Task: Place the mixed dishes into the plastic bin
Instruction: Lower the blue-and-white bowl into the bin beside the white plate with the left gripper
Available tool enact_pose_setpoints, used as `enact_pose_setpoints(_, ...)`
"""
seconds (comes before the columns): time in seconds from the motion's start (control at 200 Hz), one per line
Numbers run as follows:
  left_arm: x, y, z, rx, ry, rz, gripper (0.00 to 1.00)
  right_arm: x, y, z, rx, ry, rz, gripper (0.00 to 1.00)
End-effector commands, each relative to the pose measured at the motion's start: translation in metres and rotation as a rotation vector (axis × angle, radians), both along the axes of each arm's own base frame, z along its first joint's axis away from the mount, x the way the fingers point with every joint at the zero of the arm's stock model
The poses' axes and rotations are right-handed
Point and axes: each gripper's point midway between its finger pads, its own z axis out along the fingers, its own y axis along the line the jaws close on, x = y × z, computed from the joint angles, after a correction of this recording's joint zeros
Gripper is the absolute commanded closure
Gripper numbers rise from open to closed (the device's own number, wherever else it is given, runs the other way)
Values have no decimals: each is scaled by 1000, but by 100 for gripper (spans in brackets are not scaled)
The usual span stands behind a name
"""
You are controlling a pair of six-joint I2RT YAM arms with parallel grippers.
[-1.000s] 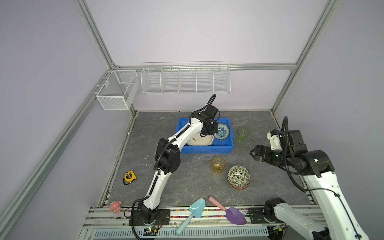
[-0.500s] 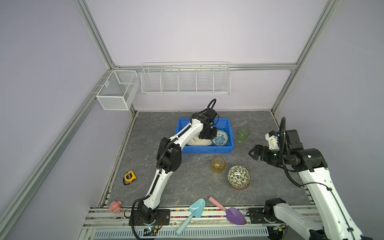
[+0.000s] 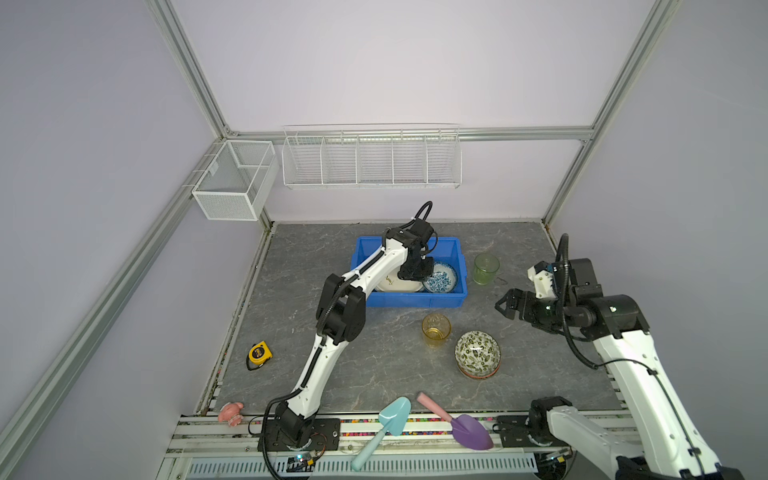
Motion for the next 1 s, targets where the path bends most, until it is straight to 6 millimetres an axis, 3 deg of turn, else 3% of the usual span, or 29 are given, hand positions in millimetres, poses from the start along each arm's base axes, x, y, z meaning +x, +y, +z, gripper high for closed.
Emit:
enact_pose_setpoints(0.0,-8,-7,-1,2,21,-46,100,1,1,-4,5,-1,14,4)
enact_pose_setpoints(0.43,-8,-19,-1,-19,19,-69,100,1,-1,-8,15,8,14,4)
enact_pose_setpoints(0.995,-21,-16,-14,31,58,-117,94,3,-1,-11,35,13,18,4)
